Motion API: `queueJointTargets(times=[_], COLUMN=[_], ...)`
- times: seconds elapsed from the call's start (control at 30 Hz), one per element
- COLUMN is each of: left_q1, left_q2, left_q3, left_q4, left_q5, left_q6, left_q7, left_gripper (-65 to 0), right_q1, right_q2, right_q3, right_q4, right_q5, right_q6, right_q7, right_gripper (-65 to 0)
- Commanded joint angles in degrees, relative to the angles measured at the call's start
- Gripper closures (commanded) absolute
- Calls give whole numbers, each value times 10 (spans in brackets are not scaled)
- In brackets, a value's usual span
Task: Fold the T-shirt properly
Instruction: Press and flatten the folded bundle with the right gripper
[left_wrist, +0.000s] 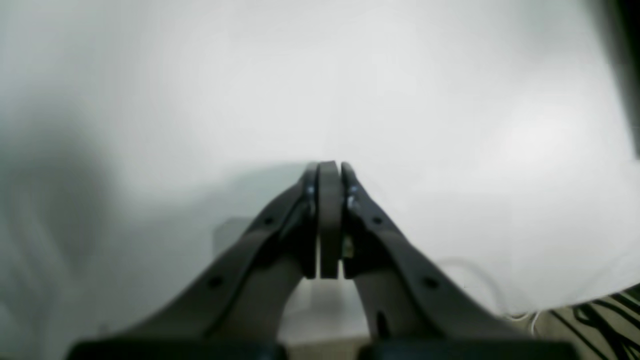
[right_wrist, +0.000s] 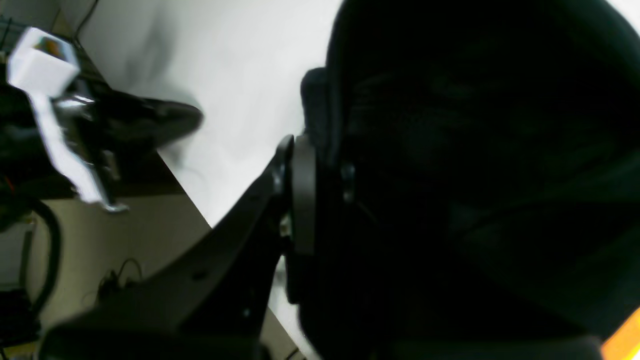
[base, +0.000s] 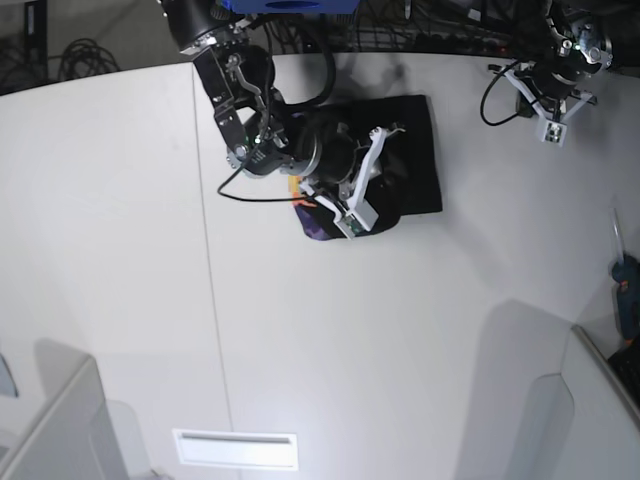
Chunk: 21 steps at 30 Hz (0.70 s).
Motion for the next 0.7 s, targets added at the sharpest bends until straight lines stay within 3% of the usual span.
queueJointTargets(times=[0.0, 0.37, 0.47, 0.57, 0.67], left_q1=[3, -2, -3, -3, -3], left_q2=[-7, -7, -7, -7, -7], left_q3=[-11, -11, -12, -16, -17], left_q4=[6, 5, 5, 5, 5], left_q5=[4, 4, 4, 4, 4], left_q6=[3, 3, 3, 3, 3], left_q7=[2, 5, 5, 5, 5], left_gripper=[0, 0, 0, 0, 0], right_q1=[11, 21, 21, 21, 35], right_q2=[-8, -8, -8, -6, -4], right_q3=[-9, -28, -28, -38, -77], right_q4=[5, 0, 0, 0, 0], right_q5=[13, 14, 14, 13, 13], right_q6=[1, -25, -25, -25, -25], right_q7=[9, 6, 6, 5, 5], right_gripper=[0, -6, -192, -317, -339])
